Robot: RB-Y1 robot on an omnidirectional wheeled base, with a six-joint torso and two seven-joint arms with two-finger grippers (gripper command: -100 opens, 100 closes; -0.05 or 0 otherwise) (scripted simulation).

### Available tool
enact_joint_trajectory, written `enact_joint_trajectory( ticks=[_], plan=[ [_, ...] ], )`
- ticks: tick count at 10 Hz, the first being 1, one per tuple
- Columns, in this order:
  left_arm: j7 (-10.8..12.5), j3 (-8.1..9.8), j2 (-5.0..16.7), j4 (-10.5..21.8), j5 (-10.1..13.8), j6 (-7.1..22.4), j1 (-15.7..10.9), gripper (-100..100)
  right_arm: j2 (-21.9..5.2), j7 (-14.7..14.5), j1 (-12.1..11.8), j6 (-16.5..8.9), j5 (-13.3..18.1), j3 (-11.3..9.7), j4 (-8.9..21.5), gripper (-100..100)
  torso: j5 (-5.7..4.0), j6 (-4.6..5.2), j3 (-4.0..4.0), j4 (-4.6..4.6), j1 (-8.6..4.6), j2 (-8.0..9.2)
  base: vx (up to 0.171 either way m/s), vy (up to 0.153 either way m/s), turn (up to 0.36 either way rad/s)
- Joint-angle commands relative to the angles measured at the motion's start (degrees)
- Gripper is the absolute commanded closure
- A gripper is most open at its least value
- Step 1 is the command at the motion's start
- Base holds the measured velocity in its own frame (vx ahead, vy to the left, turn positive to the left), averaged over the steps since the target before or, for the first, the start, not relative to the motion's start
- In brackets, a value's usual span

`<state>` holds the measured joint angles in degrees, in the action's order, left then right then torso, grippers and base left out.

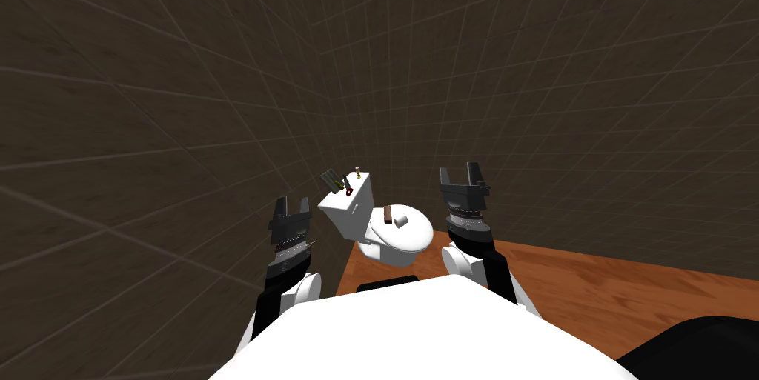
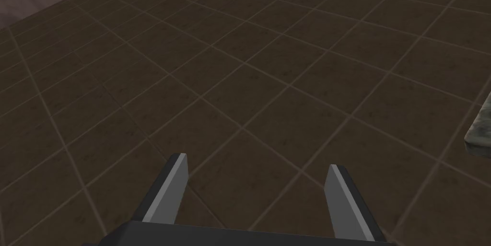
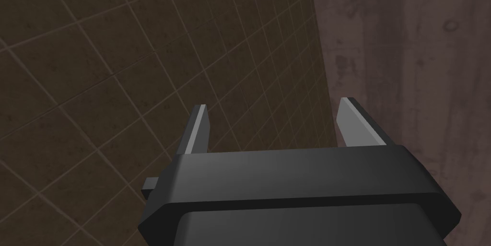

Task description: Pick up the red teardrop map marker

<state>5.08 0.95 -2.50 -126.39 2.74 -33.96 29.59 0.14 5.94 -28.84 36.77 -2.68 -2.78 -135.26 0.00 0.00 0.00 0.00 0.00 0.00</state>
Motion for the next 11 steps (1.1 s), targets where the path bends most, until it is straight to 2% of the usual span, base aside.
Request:
enact_joint_trajectory(
  ticks=[1, 2, 3, 7, 8, 10, 11],
  plan=[
    [0.1, 0.12, 2.9, 0.2, 0.4, 1.0, -0.3, -100, 0.0, 0.0, 0.0, 0.0, 0.0, 0.0, 0.0, 0, 0.0, 0.0, 0.0, 0.0, 0.0, 0.0, 0.0, 0.0, 0.0],
    [0.2, 0.24, 4.5, 0.4, 0.9, 2.0, -0.6, -100, 0.0, 0.0, 0.0, 0.0, 0.0, 0.0, 0.0, 0, 0.01, 0.0, 0.0, 0.0, 0.03, 0.0, -0.001, 0.008, -0.009],
    [0.2, 0.24, 5.1, 0.4, 0.9, 2.0, -0.6, -100, 0.0, 0.0, 0.0, 0.0, 0.0, 0.0, 0.0, 0, 0.01, 0.0, 0.0, 0.0, 0.05, 0.0, -0.001, 0.009, -0.003],
    [0.8, 1.12, 12.5, 1.6, 4.1, 8.4, -2.4, -100, 0.0, 0.0, 0.0, 0.0, 0.0, 0.0, 0.0, 0, 0.02, 0.0, 0.01, 0.0, 0.09, 0.01, -0.004, 0.016, -0.01],
    [0.8, 1.12, 12.9, 1.6, 4.1, 8.8, -2.4, -100, 0.0, 0.0, 0.0, 0.0, 0.0, 0.0, 0.0, 0, 0.03, 0.0, 0.01, 0.0, 0.12, 0.01, -0.004, 0.019, -0.005],
    [1.2, 1.84, 16.5, 2.3, 6.3, 12.7, -3.6, -100, 0.0, 0.0, 0.0, 0.0, 0.0, 0.0, 0.0, 0, 0.02, 0.0, 0.0, 0.0, 0.09, 0.0, -0.003, 0.024, -0.007],
    [1.2, 1.84, 16.5, 2.3, 6.3, 13.7, -3.6, -100, 0.0, 0.0, 0.0, 0.0, 0.0, 0.0, 0.0, 0, 0.03, 0.0, 0.0, 0.0, 0.14, 0.01, -0.004, 0.024, -0.005]
  ],
)
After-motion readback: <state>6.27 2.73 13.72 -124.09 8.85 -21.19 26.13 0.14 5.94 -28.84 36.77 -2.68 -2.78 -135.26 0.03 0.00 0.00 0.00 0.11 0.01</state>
